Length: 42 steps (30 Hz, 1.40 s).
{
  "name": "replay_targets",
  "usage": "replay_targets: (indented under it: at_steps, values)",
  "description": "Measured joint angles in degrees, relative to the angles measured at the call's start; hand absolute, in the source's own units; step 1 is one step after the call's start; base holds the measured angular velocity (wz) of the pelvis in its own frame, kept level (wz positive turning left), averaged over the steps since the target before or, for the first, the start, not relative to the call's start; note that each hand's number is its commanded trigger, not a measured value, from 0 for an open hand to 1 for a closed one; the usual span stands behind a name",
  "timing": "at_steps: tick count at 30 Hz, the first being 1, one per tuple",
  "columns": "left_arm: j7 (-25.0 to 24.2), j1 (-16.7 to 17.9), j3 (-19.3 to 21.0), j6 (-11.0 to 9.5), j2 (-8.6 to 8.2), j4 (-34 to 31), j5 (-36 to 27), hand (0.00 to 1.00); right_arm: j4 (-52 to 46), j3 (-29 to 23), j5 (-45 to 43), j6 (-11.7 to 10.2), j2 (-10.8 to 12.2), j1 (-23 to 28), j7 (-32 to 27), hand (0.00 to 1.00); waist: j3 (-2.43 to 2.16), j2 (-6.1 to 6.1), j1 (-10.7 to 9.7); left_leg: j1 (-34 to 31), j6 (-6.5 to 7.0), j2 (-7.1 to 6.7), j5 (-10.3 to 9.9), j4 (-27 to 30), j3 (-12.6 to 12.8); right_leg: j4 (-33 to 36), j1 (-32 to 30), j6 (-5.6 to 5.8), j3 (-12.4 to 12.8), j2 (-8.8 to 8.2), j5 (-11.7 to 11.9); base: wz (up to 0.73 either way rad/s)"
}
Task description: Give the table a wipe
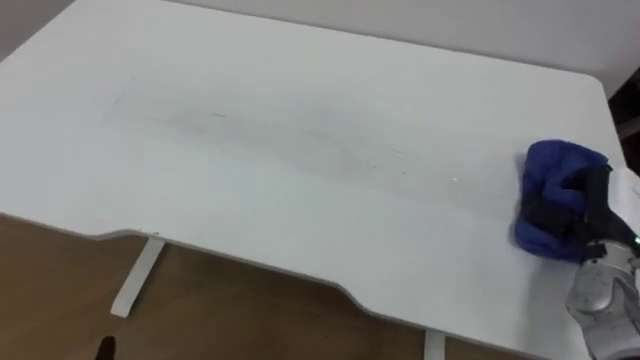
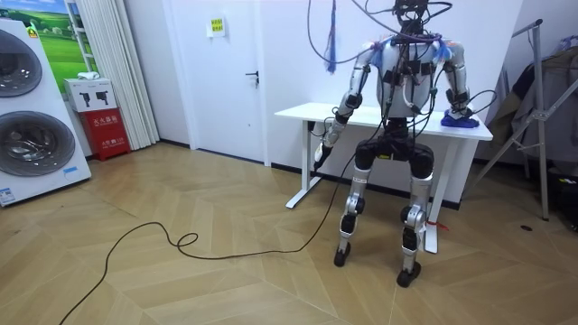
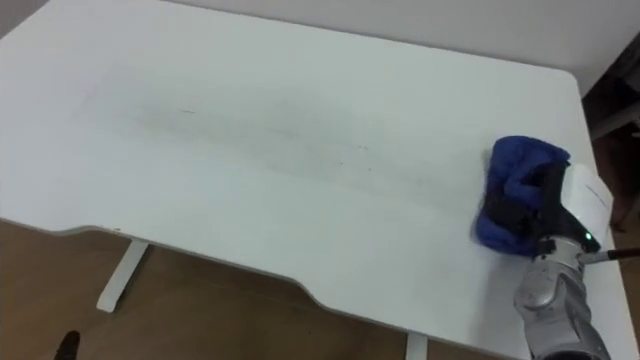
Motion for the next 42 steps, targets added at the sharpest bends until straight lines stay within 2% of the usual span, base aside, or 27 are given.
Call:
replay_targets:
  at_steps: [1,3,4,6,7,9,11,16,22,24,28,31,35,37,40,42]
  values:
    - [0.0,0.1,0.0,0.0,-0.15,0.0,0.0,0.0,-0.8,0.8,-0.2,0.4,0.0,0.0,0.2,0.0,0.06,-0.05,0.4,0.3,0.01,0.01,0.0,-0.3,0.3,0.0,0.0,-0.09,0.3,0.04,0.1,-0.29]
    - [0.0,-0.5,-0.7,0.1,-0.26,0.1,0.0,0.0,-3.0,6.0,-1.2,2.2,0.2,-0.8,0.9,0.0,0.28,-0.37,1.9,0.5,0.01,0.09,0.1,-0.5,0.6,0.1,-0.3,-0.17,0.8,0.15,0.2,-0.12]
    - [0.0,-0.5,-1.0,0.1,-0.27,0.1,-0.1,0.0,-3.2,7.0,-1.4,2.6,0.4,-1.7,1.2,0.0,0.32,-0.45,2.1,0.6,0.01,0.08,0.1,-0.4,0.6,0.1,-0.6,-0.17,0.8,0.15,0.2,-0.06]
    - [-0.1,-0.5,-2.4,0.5,-0.29,0.1,-0.3,0.0,-4.3,10.0,-2.3,3.5,0.8,-5.3,2.5,0.0,0.7,-0.81,3.3,0.5,0.03,0.1,0.1,-0.6,0.8,0.2,-1.1,-0.21,1.0,0.21,0.2,-0.04]
    - [-0.1,-0.4,-2.8,0.6,-0.3,0.0,-0.3,0.0,-4.5,10.7,-2.5,3.6,0.8,-5.8,2.7,0.0,0.79,-0.99,3.5,0.6,0.03,0.11,0.1,-0.7,0.8,0.2,-1.0,-0.21,1.0,0.22,0.2,0.0]
    - [-0.3,-0.2,-3.3,0.6,-0.54,0.1,-0.2,0.0,-6.6,12.8,-4.8,3.7,1.4,-6.4,3.1,0.0,1.17,-1.68,5.2,0.9,0.04,0.09,0.1,-1.1,0.8,-0.1,-0.8,-0.18,0.9,0.21,0.2,0.0]
    - [-0.3,0.2,-3.4,0.6,-0.54,0.1,-0.2,0.0,-7.5,14.2,-7.0,3.7,2.6,-6.9,3.1,0.0,1.37,-2.01,5.5,0.8,0.04,0.09,0.1,-1.1,0.7,-0.2,-0.6,-0.16,0.4,0.17,0.2,0.06]
    - [-0.2,0.0,-3.8,0.9,-1.32,-0.2,-0.1,0.0,-9.9,16.1,-11.0,3.5,3.5,-6.9,5.0,0.0,1.44,-2.04,5.9,0.5,0.04,0.07,0.1,-1.1,0.7,-0.4,-0.6,0.09,-0.1,0.09,0.0,0.05]
    - [-0.3,-0.8,-4.5,0.8,-1.61,-0.2,-0.1,0.0,-9.8,16.1,-11.6,2.0,3.3,-5.4,6.9,0.0,1.37,-1.96,4.0,1.6,0.03,0.04,0.1,-1.2,0.6,-1.2,1.2,0.11,-0.4,0.14,0.0,0.03]
    - [-1.1,-0.8,-4.4,0.6,-1.64,-0.1,-0.1,0.0,-10.8,15.6,-11.9,1.1,3.4,-4.3,7.5,0.0,1.32,-2.03,2.6,1.9,0.02,0.03,0.1,-1.6,0.6,-1.2,1.3,0.11,-0.3,0.17,0.0,0.0]
    - [-1.5,-0.7,-3.4,0.5,-1.98,-0.1,-0.1,0.0,-14.7,13.1,-12.1,0.8,3.4,-0.3,7.3,0.0,0.89,-2.27,2.1,2.4,0.02,0.02,0.1,-1.7,0.9,-1.1,1.3,0.11,0.3,0.22,0.0,-0.07]
    - [-1.5,-0.5,-3.3,0.5,-2.44,-0.2,-0.2,0.0,-18.1,10.3,-11.0,0.8,3.4,1.8,7.2,0.0,0.55,-2.0,0.8,2.6,0.03,0.05,0.1,-1.8,1.3,-1.1,1.3,0.11,0.8,0.27,0.0,-0.06]
    - [-1.7,-0.4,-2.9,0.3,-2.47,-0.1,-0.1,0.0,-22.9,5.7,-8.1,-0.1,3.2,4.0,6.0,0.0,-0.01,-1.06,-1.6,4.4,0.03,0.09,0.1,-2.6,2.0,-1.1,2.2,0.21,1.5,0.3,-0.1,-0.09]
    - [-2.2,-0.3,-2.1,-0.2,-2.48,-0.1,0.0,0.0,-25.0,3.3,-8.0,-0.7,2.9,4.7,5.6,0.0,-0.02,-0.94,-2.2,5.1,0.03,0.17,0.1,-3.2,3.2,-1.0,2.1,0.24,2.5,0.4,-0.1,-0.24]
    - [-2.4,0.2,0.3,-0.5,-2.47,-0.2,0.0,0.0,-28.1,-1.4,-6.3,-1.2,2.9,6.8,4.2,0.0,-0.03,-1.52,-4.2,5.4,0.1,0.14,0.0,-3.3,4.1,-1.0,1.9,0.28,3.3,0.4,-0.1,-0.13]
    - [-2.4,1.2,1.7,-0.5,-2.52,-0.2,-0.3,0.0,-32.1,-6.2,-6.1,-1.3,2.9,10.0,2.9,0.0,-0.07,-1.67,-5.9,5.9,0.27,0.11,-0.1,-3.3,4.8,-0.9,1.9,0.34,3.9,0.38,-0.1,-0.13]
